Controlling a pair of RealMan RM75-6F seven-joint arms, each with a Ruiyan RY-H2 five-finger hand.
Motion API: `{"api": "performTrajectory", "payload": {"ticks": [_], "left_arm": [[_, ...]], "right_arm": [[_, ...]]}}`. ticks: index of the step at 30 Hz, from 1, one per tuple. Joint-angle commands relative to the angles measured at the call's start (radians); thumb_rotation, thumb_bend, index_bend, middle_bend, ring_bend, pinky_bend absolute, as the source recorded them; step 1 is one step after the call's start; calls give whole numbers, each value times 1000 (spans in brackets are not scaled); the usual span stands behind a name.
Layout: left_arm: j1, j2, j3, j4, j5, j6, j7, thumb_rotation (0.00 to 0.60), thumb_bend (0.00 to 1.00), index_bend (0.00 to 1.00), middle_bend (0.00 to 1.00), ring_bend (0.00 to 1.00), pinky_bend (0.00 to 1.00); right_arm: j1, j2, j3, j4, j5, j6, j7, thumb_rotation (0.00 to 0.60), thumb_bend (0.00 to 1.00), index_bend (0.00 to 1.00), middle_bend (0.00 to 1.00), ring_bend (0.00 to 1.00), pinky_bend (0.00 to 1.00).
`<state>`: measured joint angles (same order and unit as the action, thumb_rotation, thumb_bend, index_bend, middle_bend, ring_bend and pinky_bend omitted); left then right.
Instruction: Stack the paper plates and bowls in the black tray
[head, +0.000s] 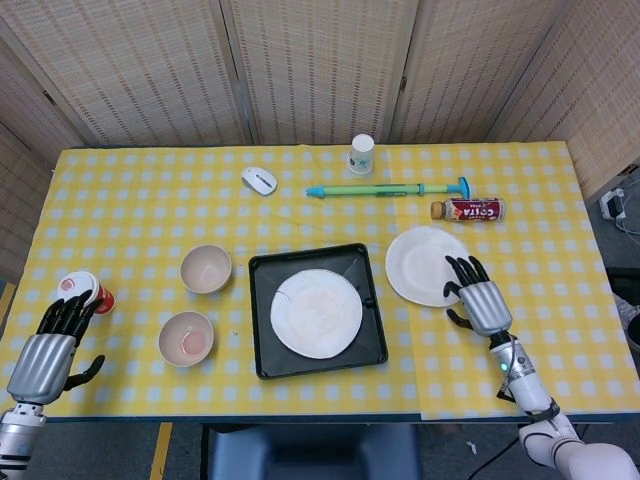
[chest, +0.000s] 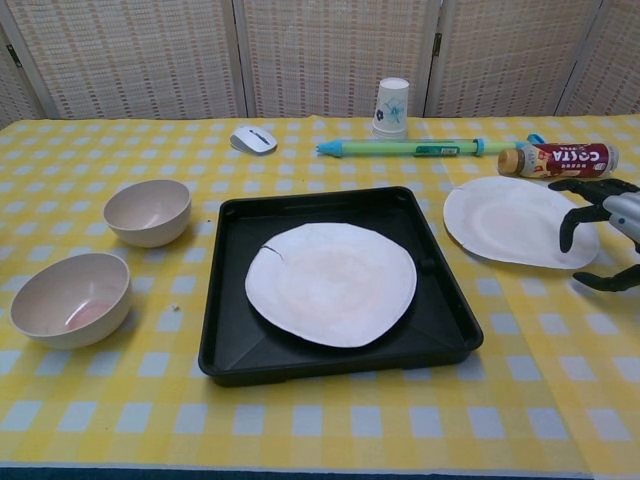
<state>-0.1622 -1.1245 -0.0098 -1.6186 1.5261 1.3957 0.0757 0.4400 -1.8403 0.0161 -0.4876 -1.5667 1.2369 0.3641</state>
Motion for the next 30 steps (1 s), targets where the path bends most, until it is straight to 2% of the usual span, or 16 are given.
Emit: {"api": "performTrajectory", "payload": {"ticks": [1, 7, 22, 30], "left_arm": [[5, -2, -1, 1, 5, 14, 3, 600, 359, 14, 0, 0, 0], [9, -8, 4, 10, 26, 33, -2, 600, 359, 16, 0, 0, 0], [3, -5, -10, 10, -26, 2, -9, 600, 360, 18, 0, 0, 0], [3, -1, -15, 10, -37, 1, -17, 600, 359, 16, 0, 0, 0]], "right_arm": [[6, -12, 2, 15, 5, -19, 14, 600, 357, 505, 84, 74, 0], [19, -36, 3, 46, 6, -30, 26, 600, 365, 515, 85, 79, 0], [50, -113, 17, 149, 20, -59, 76, 600, 447, 596, 134, 112, 0], [47, -127, 42, 176, 35, 13, 125, 600, 470, 674, 199, 160, 0]]}}
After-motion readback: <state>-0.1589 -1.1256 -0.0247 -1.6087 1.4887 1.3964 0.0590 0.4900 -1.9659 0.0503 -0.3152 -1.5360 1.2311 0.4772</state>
